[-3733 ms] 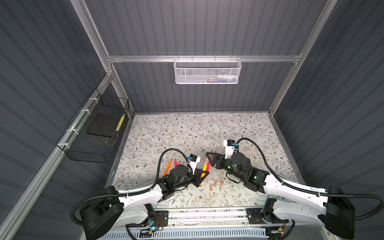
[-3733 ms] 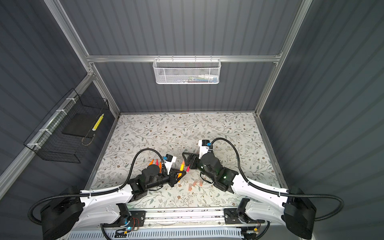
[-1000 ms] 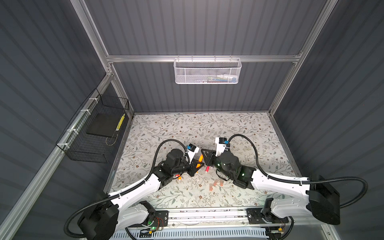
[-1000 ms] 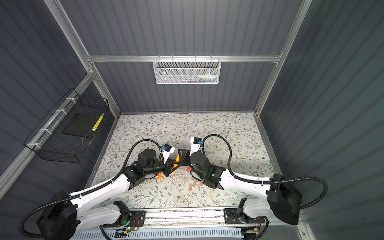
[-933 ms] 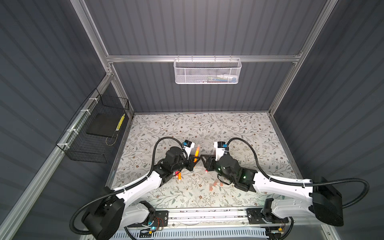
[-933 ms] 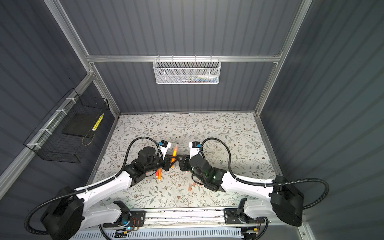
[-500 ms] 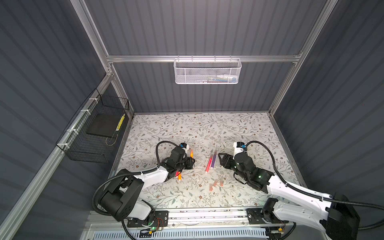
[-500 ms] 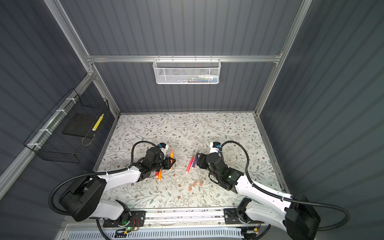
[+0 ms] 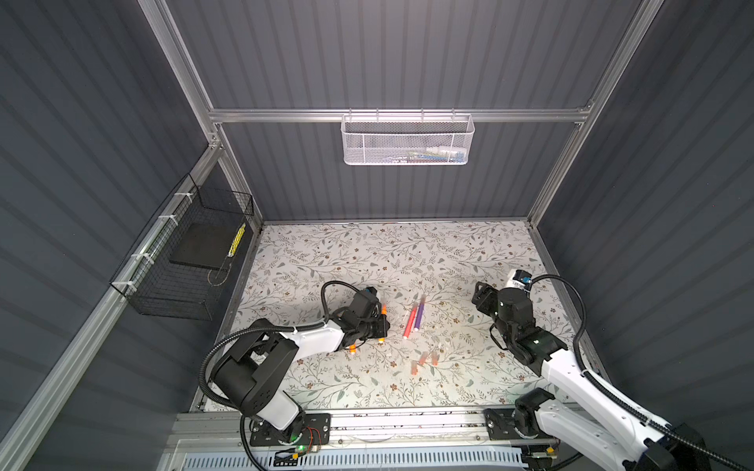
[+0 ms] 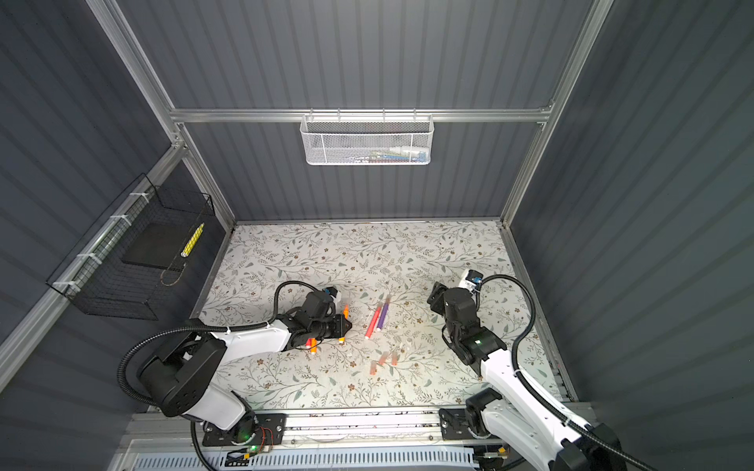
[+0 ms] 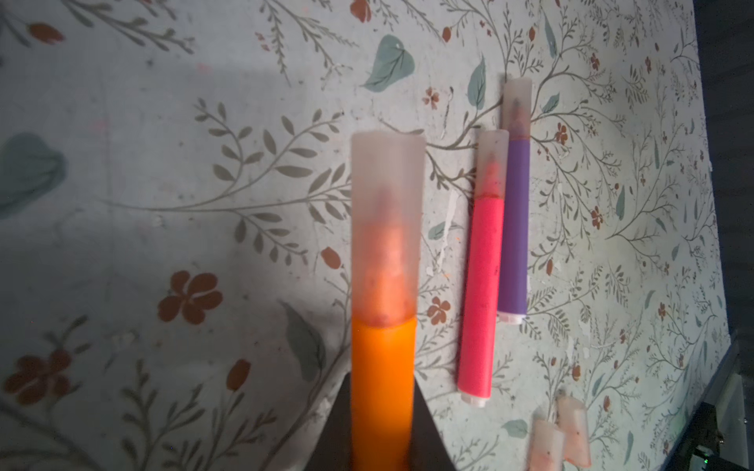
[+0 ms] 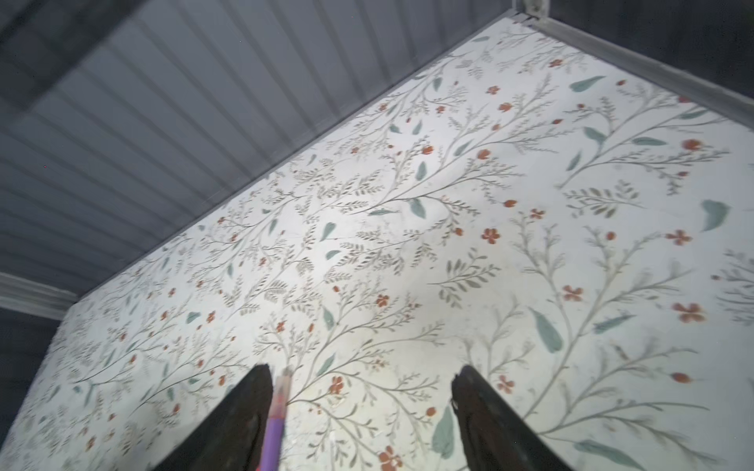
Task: Insert the pens into the pen caps
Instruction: 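Lower the capped orange marker with the left gripper while the right gripper withdraws, then release the capped marker and move the left gripper to the uncapped markers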
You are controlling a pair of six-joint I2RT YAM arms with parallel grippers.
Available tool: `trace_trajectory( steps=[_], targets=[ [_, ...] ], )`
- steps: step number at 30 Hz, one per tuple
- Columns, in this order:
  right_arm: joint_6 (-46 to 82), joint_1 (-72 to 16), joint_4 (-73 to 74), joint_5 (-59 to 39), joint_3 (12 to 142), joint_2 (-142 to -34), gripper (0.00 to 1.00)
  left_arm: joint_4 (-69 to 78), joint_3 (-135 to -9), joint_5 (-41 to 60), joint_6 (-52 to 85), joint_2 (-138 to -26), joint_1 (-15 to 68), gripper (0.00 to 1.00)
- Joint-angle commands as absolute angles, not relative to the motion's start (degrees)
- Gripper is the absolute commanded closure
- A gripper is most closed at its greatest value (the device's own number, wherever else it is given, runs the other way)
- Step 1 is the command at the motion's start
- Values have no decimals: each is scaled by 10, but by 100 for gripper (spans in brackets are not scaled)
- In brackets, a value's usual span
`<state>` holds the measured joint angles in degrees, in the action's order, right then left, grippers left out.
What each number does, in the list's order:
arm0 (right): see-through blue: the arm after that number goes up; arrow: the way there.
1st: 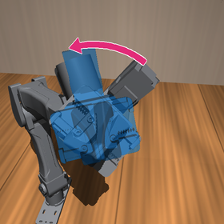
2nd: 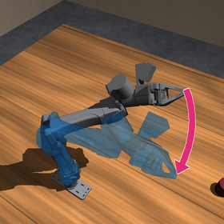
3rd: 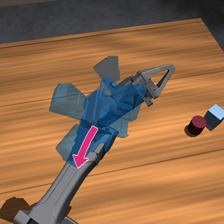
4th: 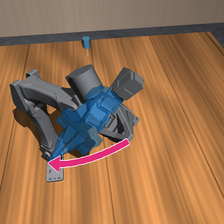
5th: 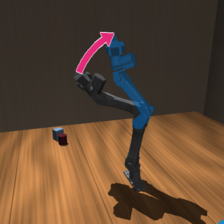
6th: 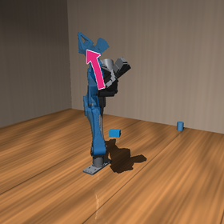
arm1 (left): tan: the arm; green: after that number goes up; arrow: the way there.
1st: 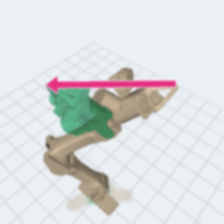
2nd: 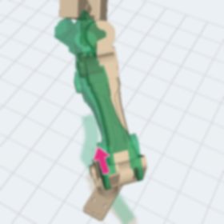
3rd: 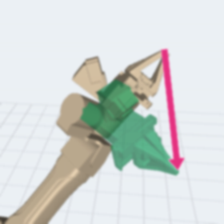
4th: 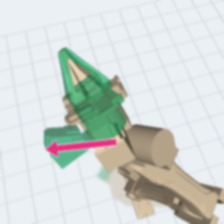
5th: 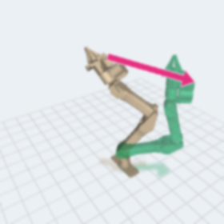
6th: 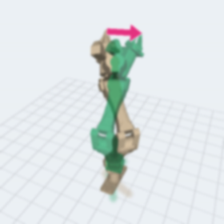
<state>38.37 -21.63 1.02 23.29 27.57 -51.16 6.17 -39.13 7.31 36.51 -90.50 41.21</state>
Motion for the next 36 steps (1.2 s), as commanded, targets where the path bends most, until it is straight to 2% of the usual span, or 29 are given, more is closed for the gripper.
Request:
trace_trajectory(
  steps=[1,3,7,11,18,23,27,36],
  targets=[
    [343,-183,30,278,257,-526,27,37,-419,61,364,-925,424,100],
    [328,-170,53,303,244,-546,27,34,-432,61,362,-939,432,100],
    [324,-148,68,239,248,-577,28,29,-452,58,359,-969,436,100],
    [331,-148,52,250,260,-594,27,34,-457,60,361,-984,437,95],
    [335,-148,41,250,268,-605,26,29,-457,54,359,-976,439,82],
    [336,-148,41,251,264,-598,25,20,-463,54,350,-961,438,66],
    [336,-147,42,249,263,-597,25,-10,-469,33,333,-922,439,55],
    [334,-147,47,247,257,-589,24,-116,-420,-129,334,-738,439,45]
  ],
)
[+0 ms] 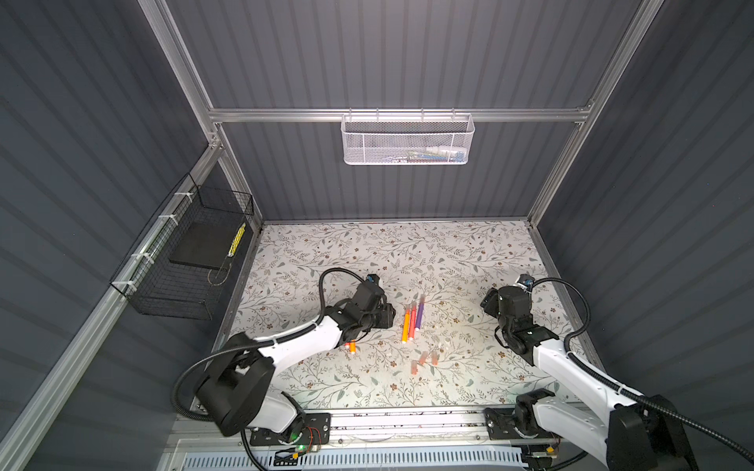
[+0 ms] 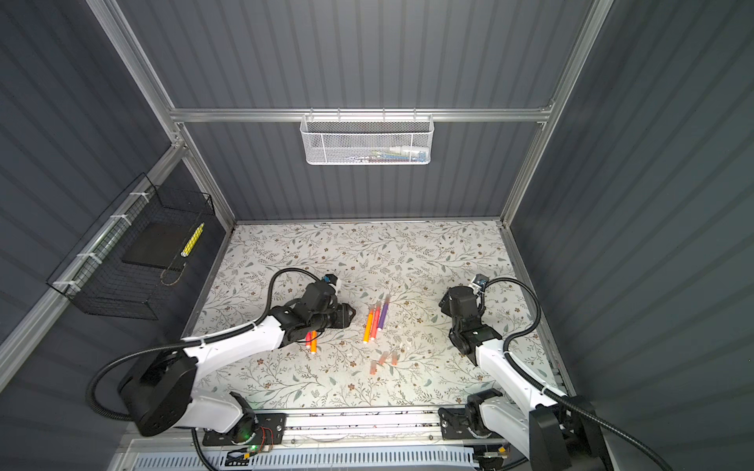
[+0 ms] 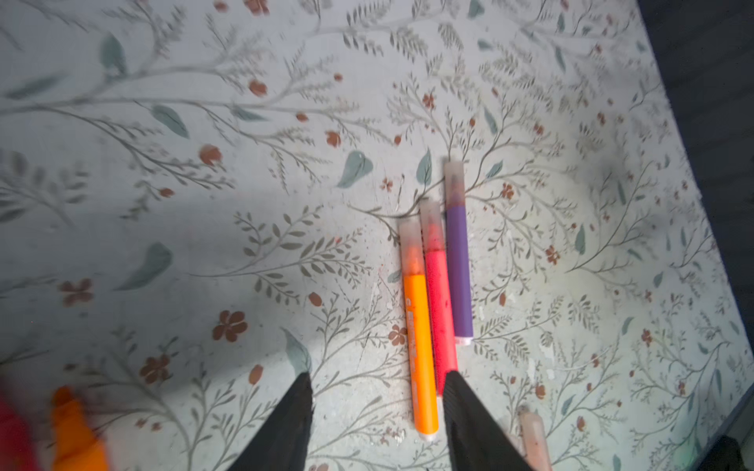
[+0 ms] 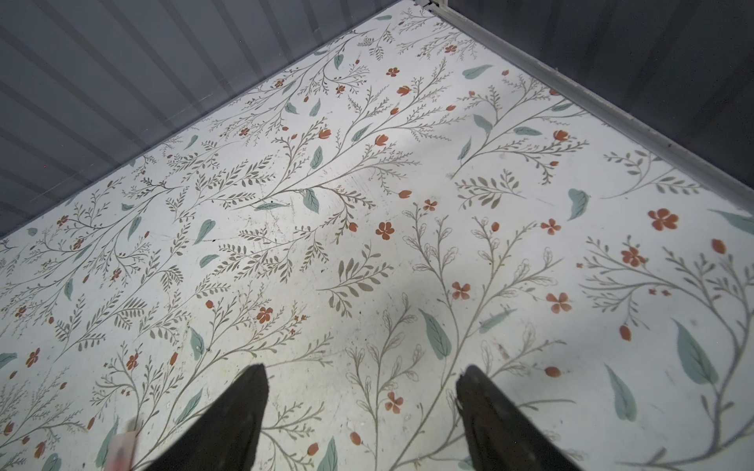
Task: Insert the pens into the pen caps
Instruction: 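Release the capped marker and move the left gripper to the uncapped markers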
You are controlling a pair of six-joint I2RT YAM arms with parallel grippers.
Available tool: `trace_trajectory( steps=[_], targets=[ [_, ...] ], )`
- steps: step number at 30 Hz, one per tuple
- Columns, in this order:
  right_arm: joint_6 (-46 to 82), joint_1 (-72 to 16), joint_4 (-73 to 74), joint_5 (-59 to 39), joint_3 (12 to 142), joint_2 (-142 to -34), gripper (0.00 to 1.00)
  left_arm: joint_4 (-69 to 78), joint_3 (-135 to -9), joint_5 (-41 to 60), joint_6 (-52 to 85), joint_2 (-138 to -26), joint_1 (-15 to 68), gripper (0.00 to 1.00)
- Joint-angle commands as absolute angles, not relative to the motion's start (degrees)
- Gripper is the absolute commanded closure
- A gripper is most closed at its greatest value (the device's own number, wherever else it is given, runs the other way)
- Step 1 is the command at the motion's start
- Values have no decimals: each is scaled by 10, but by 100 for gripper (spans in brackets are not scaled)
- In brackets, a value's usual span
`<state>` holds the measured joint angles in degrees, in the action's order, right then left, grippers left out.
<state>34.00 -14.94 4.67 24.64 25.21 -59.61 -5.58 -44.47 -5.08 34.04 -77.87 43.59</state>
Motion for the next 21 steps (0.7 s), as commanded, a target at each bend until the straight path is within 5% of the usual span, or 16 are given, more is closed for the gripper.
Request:
trace_trajectory(
  steps=[1,7,21],
  targets=[
    [334,-147,47,246,257,-590,23,-125,-409,-151,336,-714,439,44],
    [332,-146,47,243,258,-590,24,-175,-361,-250,359,-644,430,44],
    [333,-146,49,242,248,-575,22,-191,-373,-244,378,-718,407,49]
  ],
)
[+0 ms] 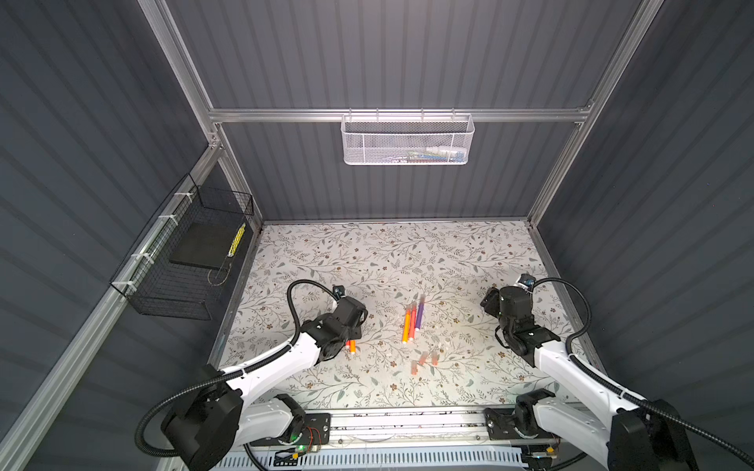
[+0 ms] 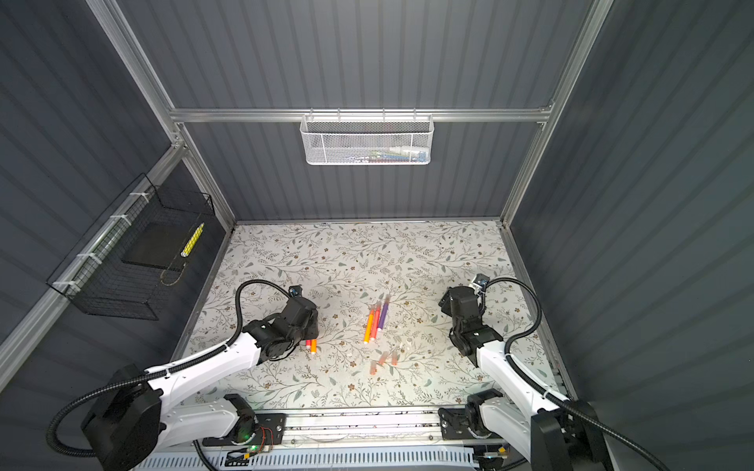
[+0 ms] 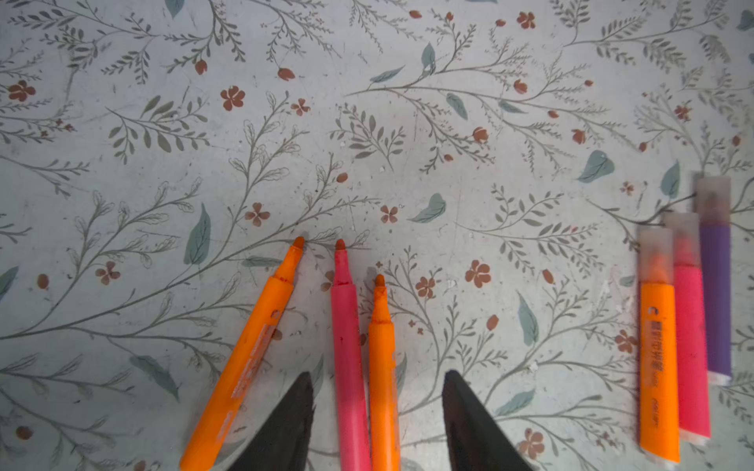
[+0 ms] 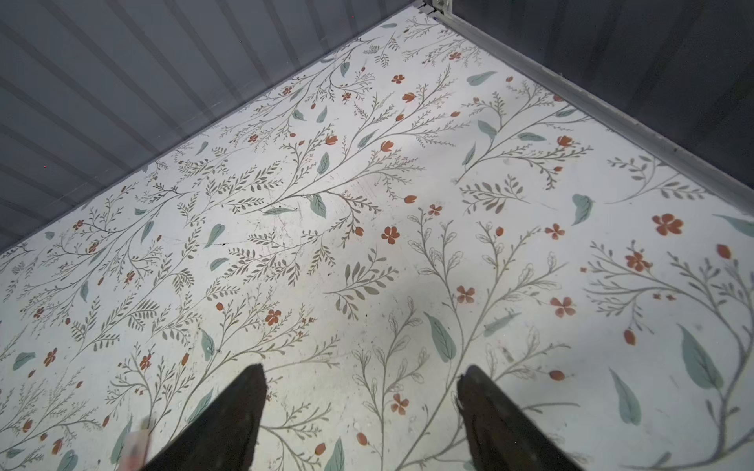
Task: Insert the pens into the pen caps
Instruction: 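Release the capped marker and move the left gripper to the uncapped markers, then lower the left gripper over the small orange marker and close on it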
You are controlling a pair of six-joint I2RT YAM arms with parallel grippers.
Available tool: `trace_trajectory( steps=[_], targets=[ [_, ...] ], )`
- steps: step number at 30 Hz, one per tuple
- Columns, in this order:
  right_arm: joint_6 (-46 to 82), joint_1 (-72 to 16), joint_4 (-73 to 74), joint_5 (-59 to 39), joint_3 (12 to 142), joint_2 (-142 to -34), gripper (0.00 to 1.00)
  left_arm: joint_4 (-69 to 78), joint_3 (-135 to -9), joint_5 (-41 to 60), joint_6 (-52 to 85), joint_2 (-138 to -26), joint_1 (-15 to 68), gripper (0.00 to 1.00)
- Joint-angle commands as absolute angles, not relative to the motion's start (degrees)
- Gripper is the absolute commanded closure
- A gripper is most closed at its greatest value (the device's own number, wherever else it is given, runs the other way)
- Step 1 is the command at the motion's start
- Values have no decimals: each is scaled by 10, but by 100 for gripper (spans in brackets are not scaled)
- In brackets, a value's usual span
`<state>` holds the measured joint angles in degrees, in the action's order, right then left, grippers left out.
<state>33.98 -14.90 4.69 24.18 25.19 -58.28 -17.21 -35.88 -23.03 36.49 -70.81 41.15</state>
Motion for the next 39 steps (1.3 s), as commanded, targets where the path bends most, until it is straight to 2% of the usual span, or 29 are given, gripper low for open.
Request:
trace_trajectory(
  steps=[1,9,12,28,39],
  targets=[
    [333,-146,50,242,248,-575,22,-192,-374,-243,380,-722,407,50],
    [332,-146,50,242,248,-576,22,-160,-380,-184,372,-758,407,69],
    [333,-146,49,243,250,-578,22,-166,-390,-184,374,-777,407,73],
    [333,-145,50,241,249,-577,21,-250,-431,-196,380,-806,407,74],
    [330,-145,56,237,237,-560,21,-194,-380,-154,395,-803,407,75]
  ],
)
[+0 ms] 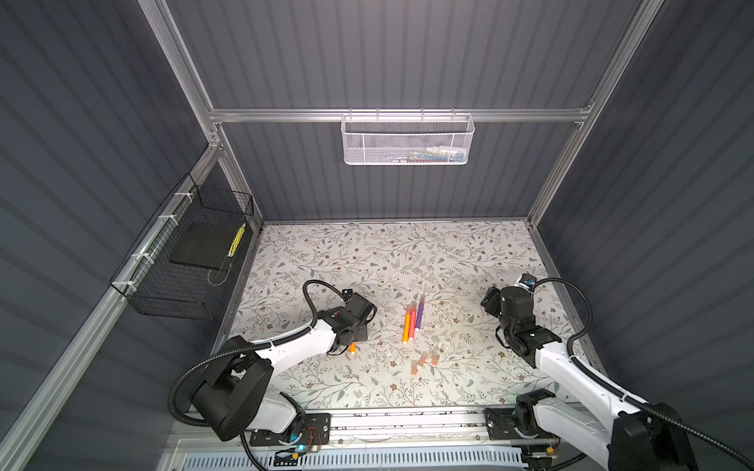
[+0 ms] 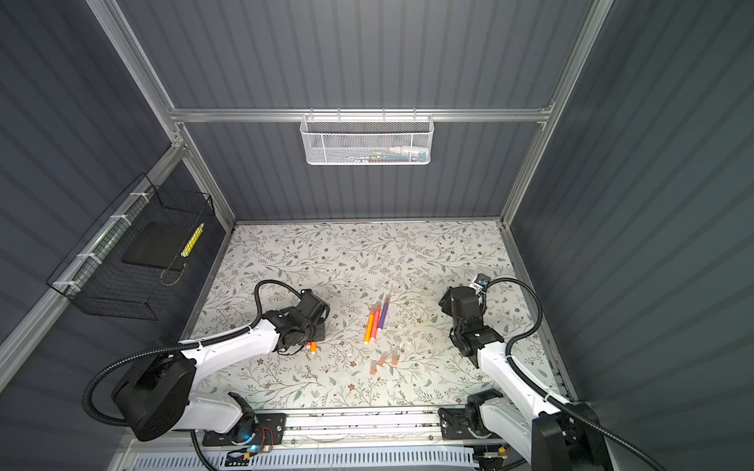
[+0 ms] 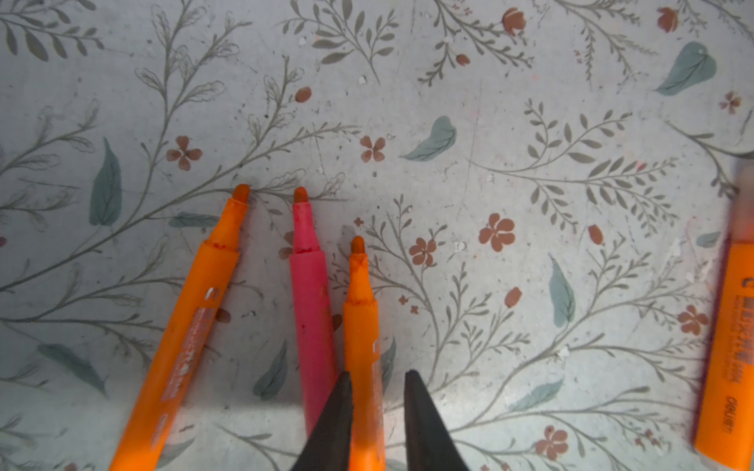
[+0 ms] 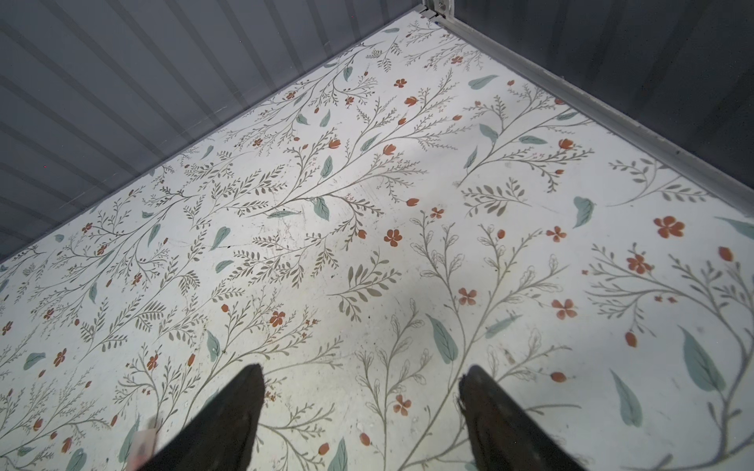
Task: Insert the pens into the pen caps
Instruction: 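Lower the left gripper over the small orange marker and close on it, then raise the small orange marker with the left gripper while the right gripper approaches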
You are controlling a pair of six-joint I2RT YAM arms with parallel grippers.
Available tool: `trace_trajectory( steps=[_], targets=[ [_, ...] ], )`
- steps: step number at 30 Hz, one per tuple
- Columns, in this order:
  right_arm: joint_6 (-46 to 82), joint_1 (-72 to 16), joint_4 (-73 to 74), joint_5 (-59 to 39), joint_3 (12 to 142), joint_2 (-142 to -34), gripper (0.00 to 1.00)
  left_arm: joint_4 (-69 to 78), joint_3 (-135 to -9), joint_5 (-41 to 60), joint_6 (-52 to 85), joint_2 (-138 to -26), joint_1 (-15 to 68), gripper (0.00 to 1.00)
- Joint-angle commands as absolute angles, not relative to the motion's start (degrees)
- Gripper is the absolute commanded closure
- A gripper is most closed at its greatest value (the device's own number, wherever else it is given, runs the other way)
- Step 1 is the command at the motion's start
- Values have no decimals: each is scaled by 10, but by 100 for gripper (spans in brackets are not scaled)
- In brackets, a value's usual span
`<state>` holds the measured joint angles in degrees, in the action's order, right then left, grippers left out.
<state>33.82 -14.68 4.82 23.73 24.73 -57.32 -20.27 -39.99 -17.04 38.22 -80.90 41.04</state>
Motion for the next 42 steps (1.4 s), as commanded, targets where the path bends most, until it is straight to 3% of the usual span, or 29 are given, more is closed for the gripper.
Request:
trace_trajectory(
  steps=[1,14,29,42],
  targets=[
    [330,-145,57,236,234,-557,21,-190,-376,-151,395,-801,407,74],
    [329,-145,60,234,228,-547,20,-170,-341,-139,396,-794,408,68],
    [336,-145,50,244,242,-568,20,-144,-387,-98,352,-836,408,91],
    [340,-145,46,250,256,-589,22,-59,-350,-25,312,-730,407,100]
  ],
)
